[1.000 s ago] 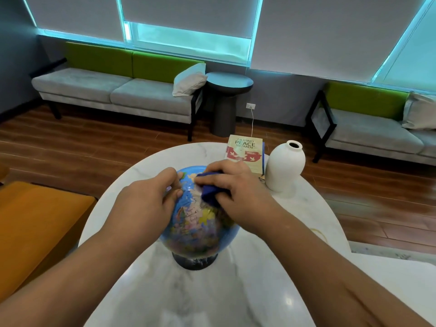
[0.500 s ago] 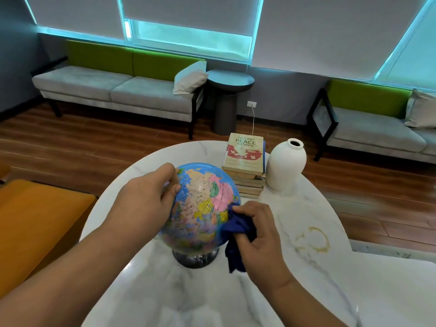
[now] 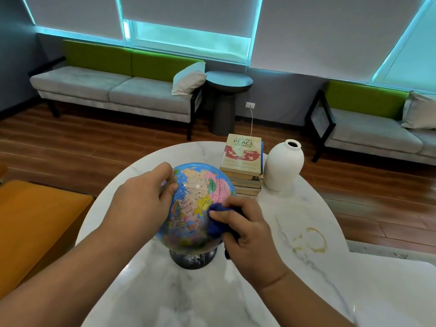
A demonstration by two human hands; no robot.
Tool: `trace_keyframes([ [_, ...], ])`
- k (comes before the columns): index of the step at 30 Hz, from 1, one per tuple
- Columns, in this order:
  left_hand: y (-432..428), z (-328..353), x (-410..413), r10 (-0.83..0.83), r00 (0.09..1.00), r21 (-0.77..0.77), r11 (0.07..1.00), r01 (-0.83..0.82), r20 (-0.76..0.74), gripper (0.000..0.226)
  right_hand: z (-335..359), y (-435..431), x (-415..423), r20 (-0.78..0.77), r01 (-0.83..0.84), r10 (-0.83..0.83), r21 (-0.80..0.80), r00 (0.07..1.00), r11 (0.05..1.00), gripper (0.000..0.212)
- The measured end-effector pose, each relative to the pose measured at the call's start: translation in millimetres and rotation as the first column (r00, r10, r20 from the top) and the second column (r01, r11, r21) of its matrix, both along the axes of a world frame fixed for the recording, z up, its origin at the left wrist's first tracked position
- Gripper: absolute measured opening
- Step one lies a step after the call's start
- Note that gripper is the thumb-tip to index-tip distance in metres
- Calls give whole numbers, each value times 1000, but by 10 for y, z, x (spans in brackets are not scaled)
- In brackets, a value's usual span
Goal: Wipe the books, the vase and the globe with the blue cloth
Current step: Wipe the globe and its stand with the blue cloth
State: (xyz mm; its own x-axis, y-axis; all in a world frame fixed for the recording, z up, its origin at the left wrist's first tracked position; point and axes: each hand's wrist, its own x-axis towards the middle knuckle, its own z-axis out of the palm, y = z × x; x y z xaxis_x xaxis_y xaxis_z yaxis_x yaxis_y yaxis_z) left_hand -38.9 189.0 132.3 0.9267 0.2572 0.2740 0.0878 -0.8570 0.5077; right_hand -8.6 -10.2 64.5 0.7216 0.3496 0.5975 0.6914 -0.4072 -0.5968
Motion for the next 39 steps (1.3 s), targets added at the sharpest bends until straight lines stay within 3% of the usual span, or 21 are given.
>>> trace_keyframes([
  [4,2,-7,11,-29,999,25,999,28,34,7,244,133,73,-1,-35,35,-115,999,993,37],
  [8,6,-34,28,-113,994,-122,986,113,12,20,-44,-138,70,-35,-60,59,-38,998,997,42],
  [11,38,-57,24,-107,994,-127,986,107,10,22,-321,-336,-18,-85,-77,72,-55,994,996,48],
  [16,-2,-48,18,-86,996,-40,996,86,-3,20,-93,-144,-88,116,-11,28,-146,993,989,35],
  [20,-12,-36,-5,-91,996,-39,995,92,14,19,267,142,-13,65,2,8,-161,998,987,37],
  [28,47,-45,44,-78,997,-63,995,77,-5,16,182,-23,-75,-6,-44,43,-148,999,988,38],
  [33,7,-56,25,-96,995,10,995,96,-17,9,587,392,10,15,5,1,-373,1000,928,33],
  [39,67,-48,24,-88,996,-117,989,88,-2,12,818,403,3,-133,-83,17,-507,991,858,33],
])
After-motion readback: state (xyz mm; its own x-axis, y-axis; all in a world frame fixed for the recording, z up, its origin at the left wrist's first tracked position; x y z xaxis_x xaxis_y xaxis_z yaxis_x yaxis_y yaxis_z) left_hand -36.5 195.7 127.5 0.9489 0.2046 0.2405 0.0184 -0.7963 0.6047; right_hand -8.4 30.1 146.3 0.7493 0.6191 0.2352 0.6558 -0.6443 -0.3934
